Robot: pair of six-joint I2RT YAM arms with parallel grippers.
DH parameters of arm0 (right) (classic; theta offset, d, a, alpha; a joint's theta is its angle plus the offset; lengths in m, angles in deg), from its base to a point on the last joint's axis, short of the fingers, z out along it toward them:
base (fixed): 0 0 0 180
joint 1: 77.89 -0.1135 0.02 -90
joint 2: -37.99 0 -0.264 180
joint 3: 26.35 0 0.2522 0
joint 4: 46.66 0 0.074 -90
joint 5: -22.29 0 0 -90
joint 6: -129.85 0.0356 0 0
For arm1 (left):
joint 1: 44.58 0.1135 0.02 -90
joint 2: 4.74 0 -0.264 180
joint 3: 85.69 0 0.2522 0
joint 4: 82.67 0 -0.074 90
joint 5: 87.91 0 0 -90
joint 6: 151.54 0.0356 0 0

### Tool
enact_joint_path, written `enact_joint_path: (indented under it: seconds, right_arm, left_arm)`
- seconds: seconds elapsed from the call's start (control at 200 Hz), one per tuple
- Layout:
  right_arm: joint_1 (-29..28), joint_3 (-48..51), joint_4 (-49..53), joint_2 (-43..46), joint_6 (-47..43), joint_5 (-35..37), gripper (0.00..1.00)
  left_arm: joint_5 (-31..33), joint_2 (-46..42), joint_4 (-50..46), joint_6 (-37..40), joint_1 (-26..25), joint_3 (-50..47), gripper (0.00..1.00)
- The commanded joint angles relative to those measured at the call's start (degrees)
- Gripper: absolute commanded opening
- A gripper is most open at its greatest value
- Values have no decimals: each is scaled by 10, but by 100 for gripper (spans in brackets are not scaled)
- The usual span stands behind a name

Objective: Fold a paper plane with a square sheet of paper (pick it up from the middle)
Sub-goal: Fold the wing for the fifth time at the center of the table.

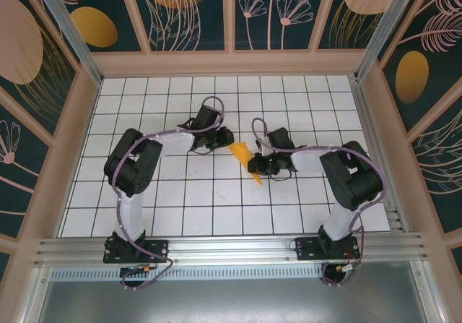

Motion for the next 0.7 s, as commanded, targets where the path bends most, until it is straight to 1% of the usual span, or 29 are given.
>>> enact_joint_path:
  seconds: [0.0,0.195,0.335,0.47,0.696]
  right_arm:
    - [3,-19,22,-37,1,20,6]
    - [2,-57,13,-64,1,16,6]
    - [3,-79,10,-81,0,14,6]
    - [3,-83,3,-83,1,7,6]
    - [3,-75,3,-64,-3,-4,7]
  left_arm:
    - [-12,-32,-1,7,3,7,24]
    - [-68,-23,41,-10,-3,-31,22]
    - [-88,-6,54,-13,-15,-40,21]
    - [-93,17,54,-13,-18,-37,21]
    - [-72,53,34,-13,-19,-8,21]
